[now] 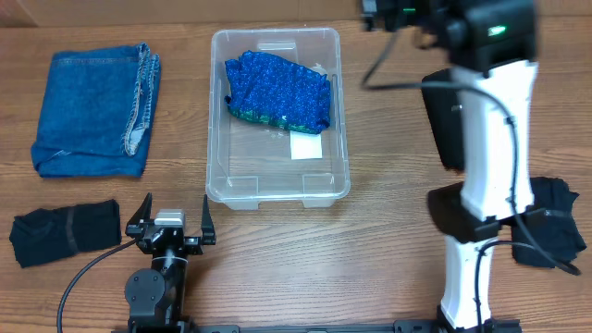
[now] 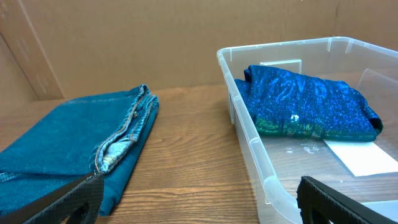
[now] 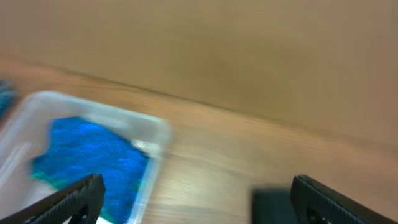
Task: Pack container
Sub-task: 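Move the right gripper to the large black folded sweater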
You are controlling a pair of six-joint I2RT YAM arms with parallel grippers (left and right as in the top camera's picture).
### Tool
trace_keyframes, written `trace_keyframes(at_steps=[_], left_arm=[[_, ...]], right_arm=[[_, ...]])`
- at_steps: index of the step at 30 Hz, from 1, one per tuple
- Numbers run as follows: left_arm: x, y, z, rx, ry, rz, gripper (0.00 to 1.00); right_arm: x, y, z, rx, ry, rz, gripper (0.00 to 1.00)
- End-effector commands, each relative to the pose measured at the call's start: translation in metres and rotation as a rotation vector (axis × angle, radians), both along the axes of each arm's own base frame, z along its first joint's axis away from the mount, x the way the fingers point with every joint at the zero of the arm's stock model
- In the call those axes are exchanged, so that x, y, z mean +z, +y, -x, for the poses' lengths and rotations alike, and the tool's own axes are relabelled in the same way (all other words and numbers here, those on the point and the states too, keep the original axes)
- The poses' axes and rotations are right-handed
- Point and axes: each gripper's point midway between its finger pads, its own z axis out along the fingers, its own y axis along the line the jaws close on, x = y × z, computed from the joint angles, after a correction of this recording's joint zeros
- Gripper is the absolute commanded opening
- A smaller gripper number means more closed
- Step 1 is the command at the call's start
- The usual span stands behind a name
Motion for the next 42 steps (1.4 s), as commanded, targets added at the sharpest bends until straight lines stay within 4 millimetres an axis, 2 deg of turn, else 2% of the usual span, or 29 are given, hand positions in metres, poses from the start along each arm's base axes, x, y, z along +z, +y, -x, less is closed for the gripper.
trace_keyframes(at_steps=[1,2,3,4,5,7,9,11,13,14,17,21,25,28,33,38,42], left_arm=[[0.001,0.003,0.000,0.016,-0.008,-0.009,1.00],[0.001,0.003,0.000,0.016,-0.008,-0.009,1.00],[0.001,0.003,0.000,0.016,-0.008,-0.009,1.00],[0.001,0.003,0.000,0.016,-0.008,-0.009,1.00],[0.001,0.003,0.000,0.016,-0.008,-0.009,1.00],[0.001,0.003,0.000,0.016,-0.008,-0.009,1.00],[0.001,0.003,0.000,0.016,-0.008,-0.009,1.00],[0.001,0.003,0.000,0.016,-0.008,-0.009,1.00],[0.001,0.003,0.000,0.016,-0.008,-0.009,1.00],[0.001,0.003,0.000,0.016,-0.008,-0.009,1.00],[0.001,0.003,0.000,0.016,-0.008,-0.009,1.00],[0.001,0.003,0.000,0.016,-0.008,-0.009,1.00],[0.001,0.003,0.000,0.016,-0.008,-0.009,1.00],[0.001,0.003,0.000,0.016,-0.008,-0.009,1.00],[0.001,0.003,0.000,0.016,-0.008,-0.009,1.00],[0.001,0.003,0.000,0.016,-0.008,-0.009,1.00],[0.001,0.003,0.000,0.016,-0.008,-0.009,1.00]], right_arm=[[-0.038,-0.115,-0.009,-0.358,0.125,-0.081,1.00],[-0.046,-0.151,-0.004,-0.453,0.158,-0.122,1.00],[-0.052,-0.167,-0.001,-0.496,0.176,-0.147,1.00],[-0.060,-0.200,0.006,-0.575,0.206,-0.192,1.00],[-0.068,-0.222,0.011,-0.615,0.231,-0.227,1.00],[-0.087,-0.260,0.021,-0.677,0.284,-0.285,1.00],[-0.110,-0.289,0.031,-0.714,0.347,-0.322,1.00],[-0.140,-0.306,0.037,-0.680,0.427,-0.352,1.00],[-0.169,-0.311,0.039,-0.619,0.491,-0.394,1.00],[-0.190,-0.310,0.042,-0.562,0.536,-0.418,1.00],[-0.232,-0.305,0.053,-0.453,0.626,-0.459,1.00],[-0.275,-0.283,0.059,-0.277,0.670,-0.529,1.00],[-0.308,-0.274,0.056,-0.182,0.649,-0.521,1.00],[-0.319,-0.274,0.047,-0.158,0.599,-0.524,1.00],[-0.324,-0.273,0.038,-0.139,0.558,-0.520,1.00],[-0.335,-0.254,0.040,-0.107,0.588,-0.536,0.99],[-0.351,-0.249,0.044,-0.118,0.601,-0.547,0.99]])
